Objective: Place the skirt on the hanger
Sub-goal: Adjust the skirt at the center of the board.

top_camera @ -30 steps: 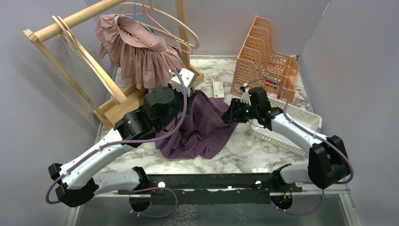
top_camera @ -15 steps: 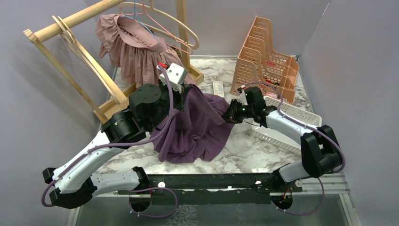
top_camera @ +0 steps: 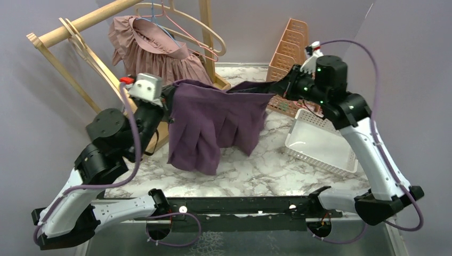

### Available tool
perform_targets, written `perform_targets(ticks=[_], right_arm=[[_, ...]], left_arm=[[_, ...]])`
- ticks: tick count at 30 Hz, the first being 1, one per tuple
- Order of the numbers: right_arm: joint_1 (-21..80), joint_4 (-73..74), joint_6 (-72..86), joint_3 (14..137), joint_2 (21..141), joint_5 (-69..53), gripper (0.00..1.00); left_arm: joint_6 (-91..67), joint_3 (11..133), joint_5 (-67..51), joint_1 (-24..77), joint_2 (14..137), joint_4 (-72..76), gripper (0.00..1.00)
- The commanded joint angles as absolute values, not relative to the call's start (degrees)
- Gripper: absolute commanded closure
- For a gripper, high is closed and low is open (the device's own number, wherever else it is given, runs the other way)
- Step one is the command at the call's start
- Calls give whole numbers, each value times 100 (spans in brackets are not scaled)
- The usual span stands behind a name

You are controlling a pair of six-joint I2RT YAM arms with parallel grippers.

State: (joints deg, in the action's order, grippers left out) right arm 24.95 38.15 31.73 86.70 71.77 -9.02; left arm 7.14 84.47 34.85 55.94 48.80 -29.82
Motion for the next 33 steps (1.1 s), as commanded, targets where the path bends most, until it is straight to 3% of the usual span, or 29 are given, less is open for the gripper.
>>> perform_targets(ticks=[1, 5, 11, 16, 22, 28, 31, 33], right_arm=[[2487, 4971, 2575, 9781, 6982, -258, 99], [2487, 5386, 2548, 10592, 7134, -478, 99], [2487, 5963, 2741, 10615, 7214, -471, 99], [2487, 5489, 2804, 8914, 7030, -191, 99], [2487, 3672, 2891, 6513, 7212, -313, 99], [2487, 2875, 2867, 5591, 7505, -511, 95], [2487, 2840, 2786, 5547, 7508, -641, 86], [2487, 2875, 2700, 5647, 7426, -719, 73]], left_arm=[[1055, 8836, 4122, 5586, 4506, -2836, 100], [819, 8772, 4085, 5590, 4376, -3071, 100], [236, 7962, 4170, 5594, 4098, -3584, 100], [-374, 6627, 4153, 5589, 3825, -3690, 100], [-1379, 4831, 3963, 5589, 3841, -3312, 100], [-2751, 3830, 3590, 5582, 3773, -3065, 100], [-3100, 3515, 3429, 5586, 3456, -2991, 89], [-3183, 3426, 3385, 5582, 3208, -2991, 71]])
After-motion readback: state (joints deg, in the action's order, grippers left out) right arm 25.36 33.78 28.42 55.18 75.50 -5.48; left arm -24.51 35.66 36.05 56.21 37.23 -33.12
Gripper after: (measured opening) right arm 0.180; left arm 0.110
